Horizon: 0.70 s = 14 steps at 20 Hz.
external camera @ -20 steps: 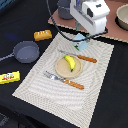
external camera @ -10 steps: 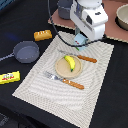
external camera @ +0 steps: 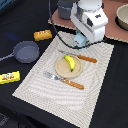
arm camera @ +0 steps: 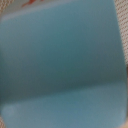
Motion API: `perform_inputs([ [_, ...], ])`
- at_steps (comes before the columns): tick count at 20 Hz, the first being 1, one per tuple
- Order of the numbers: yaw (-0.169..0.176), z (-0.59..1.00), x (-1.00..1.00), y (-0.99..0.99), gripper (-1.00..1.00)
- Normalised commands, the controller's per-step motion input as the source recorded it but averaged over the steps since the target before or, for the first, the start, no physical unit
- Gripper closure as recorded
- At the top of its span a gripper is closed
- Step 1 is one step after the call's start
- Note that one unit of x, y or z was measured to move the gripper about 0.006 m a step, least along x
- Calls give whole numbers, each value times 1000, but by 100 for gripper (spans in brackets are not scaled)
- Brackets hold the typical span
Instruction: Interact with the objects in diverse but meaningful ways.
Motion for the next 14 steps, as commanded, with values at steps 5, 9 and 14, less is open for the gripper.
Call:
perform_inputs([
  [5,30,3,250,45,100],
  [9,13,761,13,5,100],
  [14,0,1000,17,-49,100],
])
